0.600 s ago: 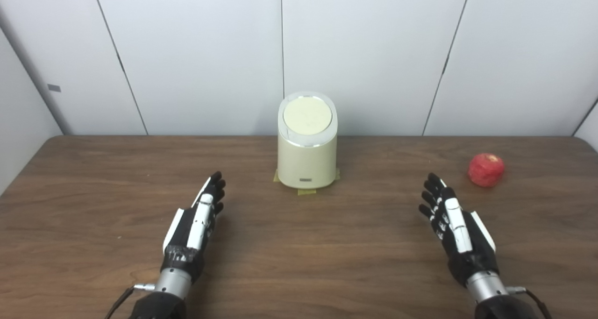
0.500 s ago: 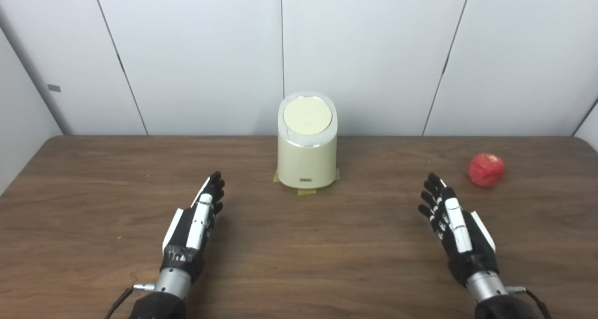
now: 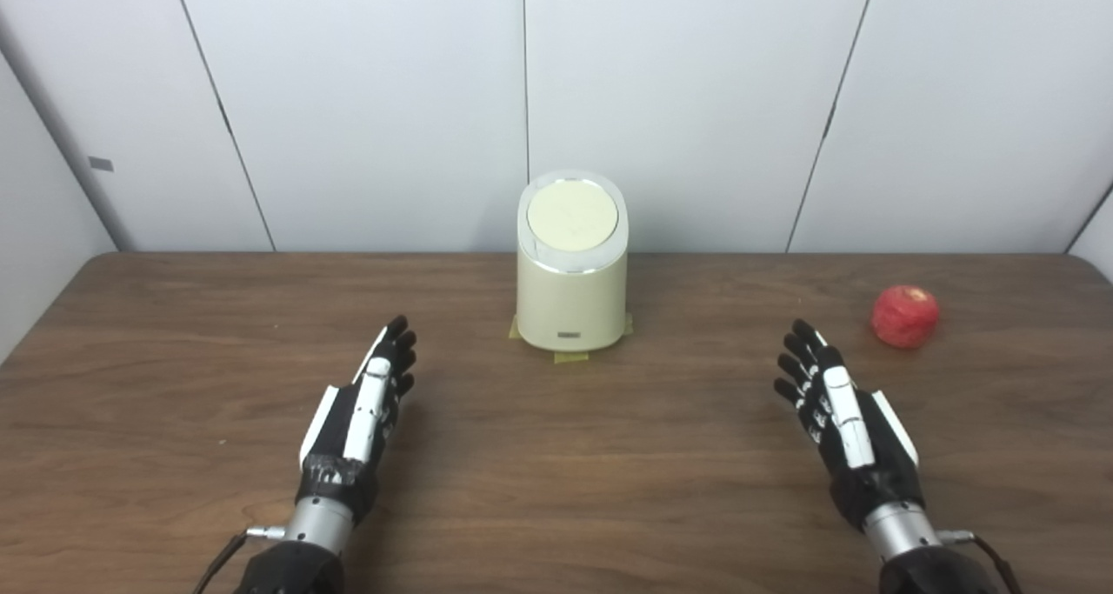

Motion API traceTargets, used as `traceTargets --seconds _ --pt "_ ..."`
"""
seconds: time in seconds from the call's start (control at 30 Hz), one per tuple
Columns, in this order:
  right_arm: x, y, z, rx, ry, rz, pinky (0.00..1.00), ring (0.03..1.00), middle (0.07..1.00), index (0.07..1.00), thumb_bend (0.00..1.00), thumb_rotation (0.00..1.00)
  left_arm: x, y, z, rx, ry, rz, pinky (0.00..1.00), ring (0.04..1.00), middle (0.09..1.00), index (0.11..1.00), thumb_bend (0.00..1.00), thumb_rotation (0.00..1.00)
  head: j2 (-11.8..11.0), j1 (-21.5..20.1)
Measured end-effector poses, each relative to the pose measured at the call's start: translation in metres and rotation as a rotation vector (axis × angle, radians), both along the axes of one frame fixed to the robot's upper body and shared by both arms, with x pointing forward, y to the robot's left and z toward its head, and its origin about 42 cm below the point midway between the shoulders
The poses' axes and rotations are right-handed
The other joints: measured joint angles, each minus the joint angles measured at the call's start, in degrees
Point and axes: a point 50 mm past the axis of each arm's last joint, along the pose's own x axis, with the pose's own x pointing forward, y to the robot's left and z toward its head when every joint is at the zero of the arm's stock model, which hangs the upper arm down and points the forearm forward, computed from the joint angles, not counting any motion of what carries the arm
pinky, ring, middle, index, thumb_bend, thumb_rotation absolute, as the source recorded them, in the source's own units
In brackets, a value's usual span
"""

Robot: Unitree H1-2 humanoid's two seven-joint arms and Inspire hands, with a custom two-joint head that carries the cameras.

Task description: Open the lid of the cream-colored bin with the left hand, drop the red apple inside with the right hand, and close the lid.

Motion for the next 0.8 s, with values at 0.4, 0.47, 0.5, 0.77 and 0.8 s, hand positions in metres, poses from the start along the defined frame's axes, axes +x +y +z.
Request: traceTargets --seconds 0.4,0.47,0.5,0.77,0.8 --pt "0.000 0.001 -0.002 -0.001 0.007 0.005 0.90 0.942 0.955 0.949 0.59 0.95 0.024 -0.001 0.027 0.167 -0.034 0.000 0.92 0.912 0.930 0.988 0.55 0.64 -1.3 -0.7" --pt "0.001 0.001 -0.003 -0.001 0.011 0.004 0.90 0.945 0.955 0.948 0.59 0.94 0.036 -0.004 0.042 0.197 -0.070 0.004 0.88 0.893 0.920 0.978 0.57 0.59 -1.5 -0.7" --pt "0.001 0.001 -0.004 0.000 0.013 0.005 0.90 0.947 0.957 0.948 0.59 0.94 0.042 -0.005 0.050 0.210 -0.088 0.008 0.86 0.886 0.914 0.970 0.60 0.56 -1.6 -0.7" --pt "0.001 0.003 -0.007 -0.006 0.024 0.003 0.90 0.949 0.954 0.947 0.59 0.95 0.093 -0.020 0.118 0.383 -0.199 0.022 0.86 0.885 0.903 0.956 0.77 0.47 -2.5 -1.2" --pt "0.001 0.004 -0.008 -0.005 0.025 0.003 0.90 0.951 0.956 0.949 0.59 0.95 0.101 -0.022 0.125 0.413 -0.210 0.017 0.84 0.882 0.905 0.956 0.80 0.46 -2.6 -1.3"
